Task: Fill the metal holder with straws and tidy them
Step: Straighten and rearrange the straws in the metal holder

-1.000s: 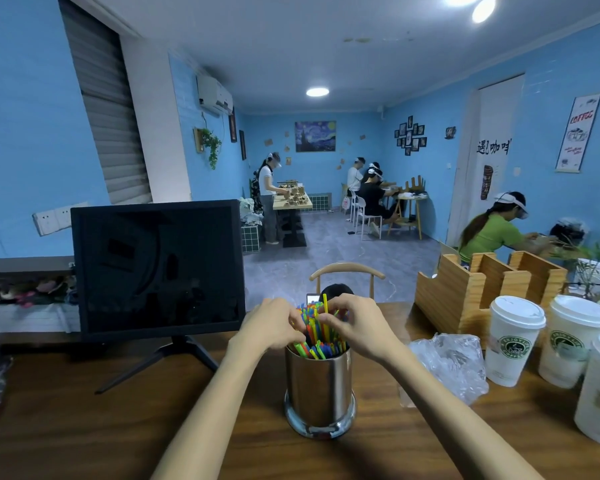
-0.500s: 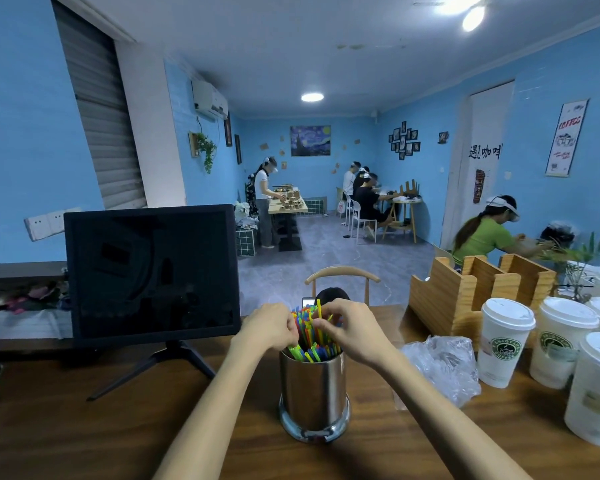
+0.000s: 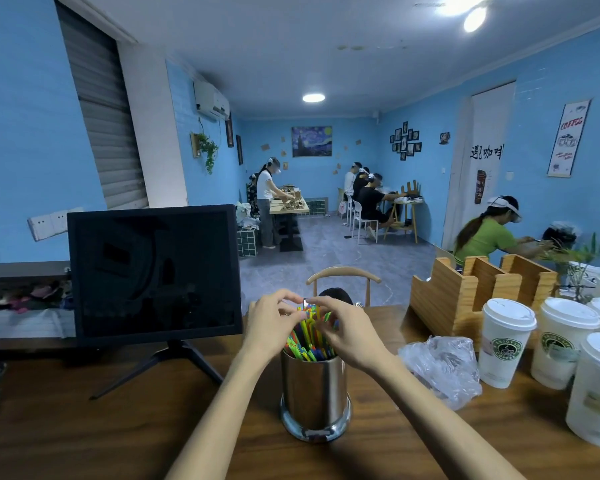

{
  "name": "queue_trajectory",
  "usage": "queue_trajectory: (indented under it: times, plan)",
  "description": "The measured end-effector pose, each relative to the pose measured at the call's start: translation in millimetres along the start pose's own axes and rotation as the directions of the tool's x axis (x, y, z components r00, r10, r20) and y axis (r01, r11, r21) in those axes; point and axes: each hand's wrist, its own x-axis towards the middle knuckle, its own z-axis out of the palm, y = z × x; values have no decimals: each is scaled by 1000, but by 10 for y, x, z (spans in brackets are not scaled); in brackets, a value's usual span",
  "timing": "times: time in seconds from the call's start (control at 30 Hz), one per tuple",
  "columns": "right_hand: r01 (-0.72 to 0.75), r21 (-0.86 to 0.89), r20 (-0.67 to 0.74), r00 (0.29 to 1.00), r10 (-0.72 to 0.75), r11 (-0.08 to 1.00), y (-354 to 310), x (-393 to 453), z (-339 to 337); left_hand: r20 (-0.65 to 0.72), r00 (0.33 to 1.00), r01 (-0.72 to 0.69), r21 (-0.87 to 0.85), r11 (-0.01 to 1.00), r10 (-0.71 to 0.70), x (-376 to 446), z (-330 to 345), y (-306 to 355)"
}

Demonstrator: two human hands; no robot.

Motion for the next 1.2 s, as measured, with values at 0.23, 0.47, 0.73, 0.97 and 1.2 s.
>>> queue_trajectory:
  times: [0.23,0.47,0.73,0.97,1.2]
  plan:
    - [19,-106,11,1000,-18,994,32,-3,30,-67,995,-80,-52,995,76,-99,129,-115]
    - [-9,-55,5,1000,9,998,18,-16,4,-261,965,-102,-253,962,34,-137,39,34]
    - [11,61,82,997,-16,998,-15,-22,-28,-595,783,-331,-647,687,-183,57,-318,366]
    - [-187,594,176,979,101,783,-125,-22,-272,-434,736,-152,-853,498,-519,144,-258,114]
    - [-187,900,95,966,242,394,-246,55,-389,-69,776,103,-967,234,-627,81,-109,91]
